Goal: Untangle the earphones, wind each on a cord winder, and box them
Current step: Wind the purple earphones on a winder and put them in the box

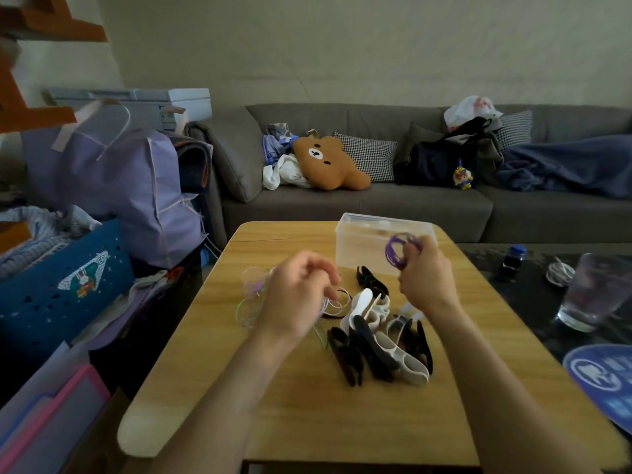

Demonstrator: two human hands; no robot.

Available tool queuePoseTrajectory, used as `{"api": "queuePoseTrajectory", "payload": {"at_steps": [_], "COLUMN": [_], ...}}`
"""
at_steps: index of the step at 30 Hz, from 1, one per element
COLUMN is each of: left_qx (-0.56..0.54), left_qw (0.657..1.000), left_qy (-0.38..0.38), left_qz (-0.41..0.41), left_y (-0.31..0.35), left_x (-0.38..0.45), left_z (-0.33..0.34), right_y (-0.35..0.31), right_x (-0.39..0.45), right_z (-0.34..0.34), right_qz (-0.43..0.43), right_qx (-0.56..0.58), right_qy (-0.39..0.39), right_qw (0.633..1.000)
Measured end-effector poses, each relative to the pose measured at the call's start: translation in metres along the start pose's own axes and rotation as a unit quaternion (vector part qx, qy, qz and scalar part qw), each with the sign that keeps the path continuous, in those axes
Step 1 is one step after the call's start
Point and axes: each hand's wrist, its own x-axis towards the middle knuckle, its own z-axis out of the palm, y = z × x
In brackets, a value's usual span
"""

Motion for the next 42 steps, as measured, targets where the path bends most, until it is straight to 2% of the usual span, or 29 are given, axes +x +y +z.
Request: {"api": "queuePoseTrajectory", "payload": {"at_steps": [2, 4, 6, 11, 13, 16, 17, 19, 20, 22, 24, 27, 29, 32, 35, 38, 42], "left_qx": [0.141, 0.268, 0.347, 0.500, 0.523, 0.509, 0.489, 0.403, 0.342, 0.209, 0.075, -0.073, -0.113, -0.168, -0.173, -0.071, 0.012], "left_qw": [0.988, 0.955, 0.925, 0.838, 0.824, 0.838, 0.851, 0.900, 0.925, 0.961, 0.983, 0.989, 0.988, 0.985, 0.985, 0.996, 0.994], "left_qy": [-0.061, -0.099, -0.120, -0.216, -0.218, -0.182, -0.165, -0.114, -0.091, -0.066, -0.066, -0.087, -0.087, -0.037, 0.002, 0.041, 0.042], "left_qz": [0.036, 0.081, 0.099, 0.021, 0.021, 0.075, 0.091, 0.123, 0.140, 0.169, 0.153, 0.091, 0.054, 0.010, -0.018, 0.032, 0.098], "left_y": [-0.008, -0.017, -0.022, -0.033, -0.041, -0.047, -0.046, -0.043, -0.039, -0.025, -0.010, 0.001, -0.001, -0.016, -0.032, -0.042, -0.045], "left_x": [0.006, 0.017, 0.032, 0.058, 0.061, 0.058, 0.057, 0.053, 0.051, 0.047, 0.039, 0.024, 0.016, 0.011, 0.005, -0.001, -0.005], "left_z": [0.019, 0.034, 0.044, 0.062, 0.067, 0.071, 0.070, 0.067, 0.065, 0.059, 0.051, 0.037, 0.028, 0.020, 0.017, 0.014, 0.009], "right_y": [0.011, 0.014, 0.013, 0.014, 0.016, 0.011, 0.007, -0.007, -0.014, -0.027, -0.034, -0.037, -0.037, -0.039, -0.042, -0.045, -0.047], "right_x": [0.010, 0.016, 0.020, 0.027, 0.030, 0.028, 0.026, 0.021, 0.019, 0.014, 0.010, 0.003, -0.001, -0.006, -0.015, -0.027, -0.034], "right_z": [-0.008, -0.011, -0.011, -0.001, 0.004, 0.008, 0.007, 0.000, -0.006, -0.019, -0.027, -0.029, -0.025, -0.016, -0.004, 0.012, 0.019], "right_qz": [0.036, 0.044, 0.040, 0.062, 0.068, 0.066, 0.065, 0.073, 0.079, 0.084, 0.083, 0.086, 0.091, 0.110, 0.147, 0.157, 0.144], "right_qx": [-0.044, -0.027, -0.004, 0.010, 0.008, 0.024, 0.049, 0.163, 0.247, 0.412, 0.485, 0.492, 0.485, 0.475, 0.435, 0.355, 0.305], "right_qy": [-0.035, -0.028, -0.019, -0.102, -0.103, -0.102, -0.094, -0.065, -0.056, -0.056, -0.083, -0.136, -0.169, -0.230, -0.315, -0.393, -0.426], "right_qw": [0.998, 0.998, 0.999, 0.993, 0.992, 0.992, 0.992, 0.982, 0.964, 0.906, 0.867, 0.856, 0.853, 0.843, 0.831, 0.834, 0.839]}}
